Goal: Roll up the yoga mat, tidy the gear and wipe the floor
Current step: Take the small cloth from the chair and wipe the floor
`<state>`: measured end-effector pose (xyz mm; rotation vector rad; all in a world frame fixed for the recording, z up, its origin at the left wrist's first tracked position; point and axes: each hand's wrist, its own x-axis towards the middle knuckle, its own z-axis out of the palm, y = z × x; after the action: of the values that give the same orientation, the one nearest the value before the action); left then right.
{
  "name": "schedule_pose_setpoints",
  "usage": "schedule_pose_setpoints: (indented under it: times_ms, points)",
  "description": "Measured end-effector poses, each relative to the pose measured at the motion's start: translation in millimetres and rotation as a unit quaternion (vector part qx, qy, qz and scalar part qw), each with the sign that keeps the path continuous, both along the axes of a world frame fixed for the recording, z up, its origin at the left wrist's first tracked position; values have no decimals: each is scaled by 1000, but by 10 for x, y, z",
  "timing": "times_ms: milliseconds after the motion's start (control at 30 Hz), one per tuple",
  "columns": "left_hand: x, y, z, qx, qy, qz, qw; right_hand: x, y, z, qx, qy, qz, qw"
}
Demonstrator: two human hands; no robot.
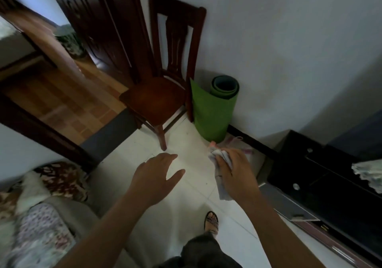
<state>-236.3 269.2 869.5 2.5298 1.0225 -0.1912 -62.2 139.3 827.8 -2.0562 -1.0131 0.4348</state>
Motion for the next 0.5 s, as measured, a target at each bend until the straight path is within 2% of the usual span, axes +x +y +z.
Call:
schedule_pose_setpoints:
  times_ms: [133,233,500]
  points:
    - [653,277,130,13,1,-11,1000,574,393,37,21,-7,-21,1000]
    - [949,544,231,24,-14,8,1000,857,733,58,32,0,4,999]
    - [849,1223,380,44,-15,114,992,1040,1751,128,65,-4,127,990]
